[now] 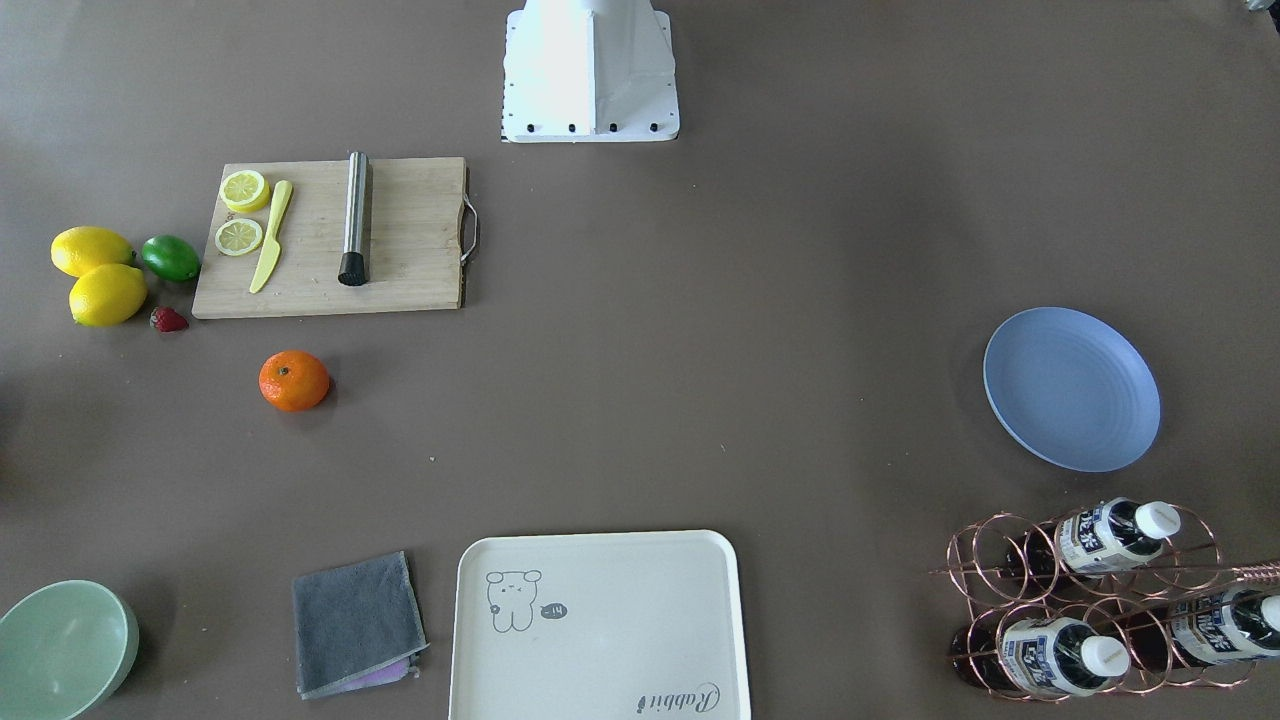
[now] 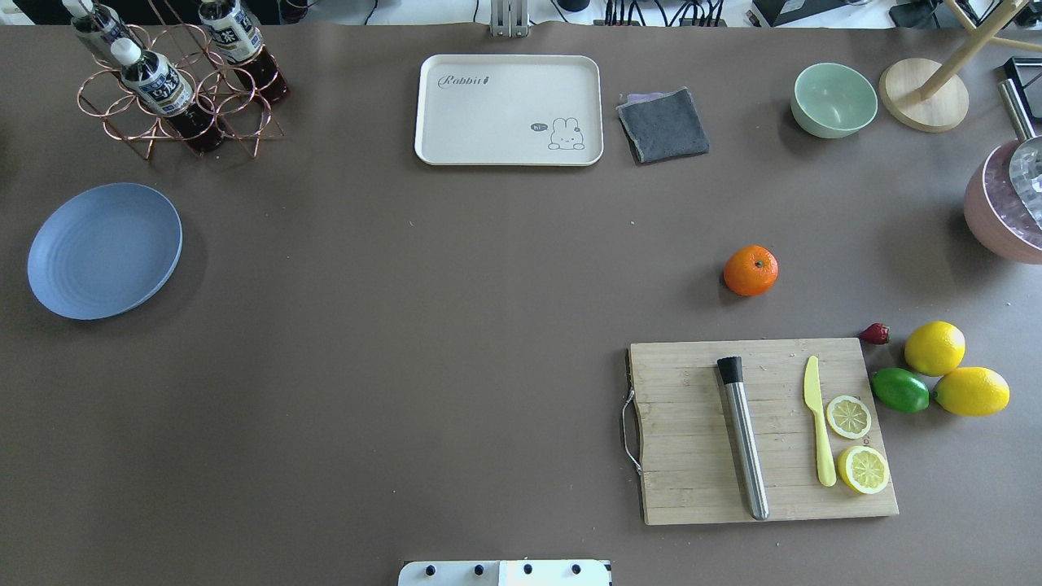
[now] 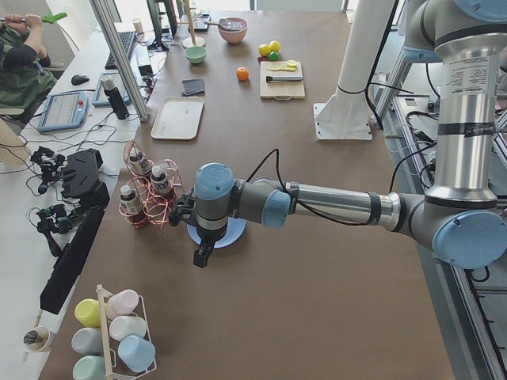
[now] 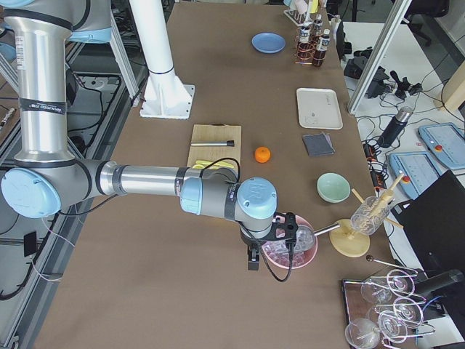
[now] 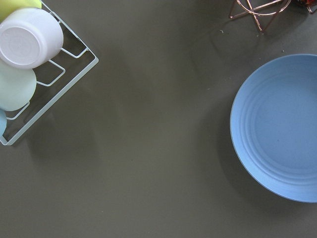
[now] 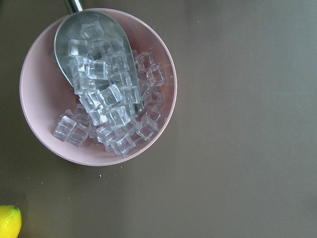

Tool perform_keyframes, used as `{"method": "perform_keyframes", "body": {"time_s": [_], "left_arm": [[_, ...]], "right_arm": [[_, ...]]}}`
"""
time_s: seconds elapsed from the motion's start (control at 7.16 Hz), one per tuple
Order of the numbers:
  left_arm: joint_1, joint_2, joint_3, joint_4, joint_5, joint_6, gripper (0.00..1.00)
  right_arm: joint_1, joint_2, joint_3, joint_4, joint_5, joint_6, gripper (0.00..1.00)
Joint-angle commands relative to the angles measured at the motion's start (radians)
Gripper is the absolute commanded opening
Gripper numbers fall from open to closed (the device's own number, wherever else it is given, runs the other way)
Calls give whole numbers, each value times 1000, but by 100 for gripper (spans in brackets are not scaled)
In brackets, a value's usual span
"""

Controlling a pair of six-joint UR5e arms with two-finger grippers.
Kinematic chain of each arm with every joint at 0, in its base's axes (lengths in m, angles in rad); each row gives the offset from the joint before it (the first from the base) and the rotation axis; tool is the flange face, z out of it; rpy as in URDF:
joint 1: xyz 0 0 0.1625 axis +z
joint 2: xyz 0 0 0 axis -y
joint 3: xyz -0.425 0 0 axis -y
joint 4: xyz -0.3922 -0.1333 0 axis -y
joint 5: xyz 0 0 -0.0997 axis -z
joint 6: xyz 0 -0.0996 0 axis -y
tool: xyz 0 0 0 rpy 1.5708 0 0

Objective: Pick orange to plate

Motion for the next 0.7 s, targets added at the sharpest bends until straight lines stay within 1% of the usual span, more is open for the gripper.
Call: {"method": "perform_keyframes", "body": {"time_s": [0.0,0.56], "left_arm": [[0,0,3,0,0,0,98],[0,-1,-2,0,0,-2,98]], "right_arm": [[0,1,-1,0,0,0,100],[0,1,-1,0,0,0,100]]}}
